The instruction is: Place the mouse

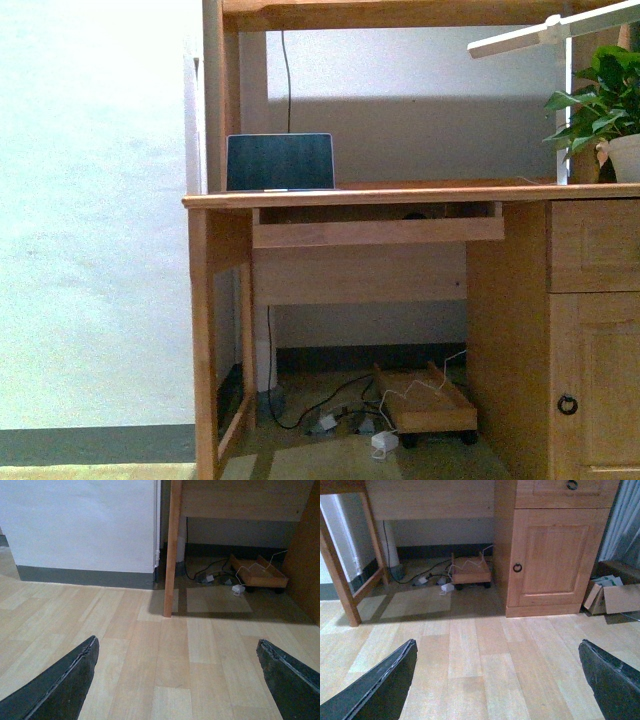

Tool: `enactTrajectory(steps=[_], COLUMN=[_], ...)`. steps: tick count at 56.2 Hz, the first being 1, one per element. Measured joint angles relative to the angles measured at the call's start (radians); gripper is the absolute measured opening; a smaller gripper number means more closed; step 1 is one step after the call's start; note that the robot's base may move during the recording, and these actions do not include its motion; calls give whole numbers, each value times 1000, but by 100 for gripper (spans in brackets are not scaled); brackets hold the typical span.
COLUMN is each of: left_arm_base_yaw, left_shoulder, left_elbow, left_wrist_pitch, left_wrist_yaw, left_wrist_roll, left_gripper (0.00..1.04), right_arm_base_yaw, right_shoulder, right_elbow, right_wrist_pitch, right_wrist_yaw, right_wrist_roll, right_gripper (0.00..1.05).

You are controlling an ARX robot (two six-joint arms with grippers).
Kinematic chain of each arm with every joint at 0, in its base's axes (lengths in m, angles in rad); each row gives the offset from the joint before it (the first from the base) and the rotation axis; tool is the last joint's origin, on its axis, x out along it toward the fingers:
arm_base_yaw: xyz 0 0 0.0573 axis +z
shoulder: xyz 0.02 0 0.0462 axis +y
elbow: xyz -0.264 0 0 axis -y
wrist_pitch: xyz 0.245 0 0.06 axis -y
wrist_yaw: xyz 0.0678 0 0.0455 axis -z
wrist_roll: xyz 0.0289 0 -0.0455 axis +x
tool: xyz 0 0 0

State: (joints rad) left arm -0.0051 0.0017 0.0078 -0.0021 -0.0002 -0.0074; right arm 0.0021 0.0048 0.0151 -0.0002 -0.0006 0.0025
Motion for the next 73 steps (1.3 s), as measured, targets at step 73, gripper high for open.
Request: enactTrajectory(steps=[73], left_arm_base_yaw=[0], left_shoulder=[0], left_elbow=[0], left_wrist_pitch=[0], left_wrist_yaw=[0], left_wrist_roll=[0], left_gripper=[97], right_arm_base_yaw=[0], right_shoulder=[0], right_elbow=[0], right_wrist_pitch=[0], right_wrist_yaw=[0], right_wrist_roll=[0], right_gripper=[97])
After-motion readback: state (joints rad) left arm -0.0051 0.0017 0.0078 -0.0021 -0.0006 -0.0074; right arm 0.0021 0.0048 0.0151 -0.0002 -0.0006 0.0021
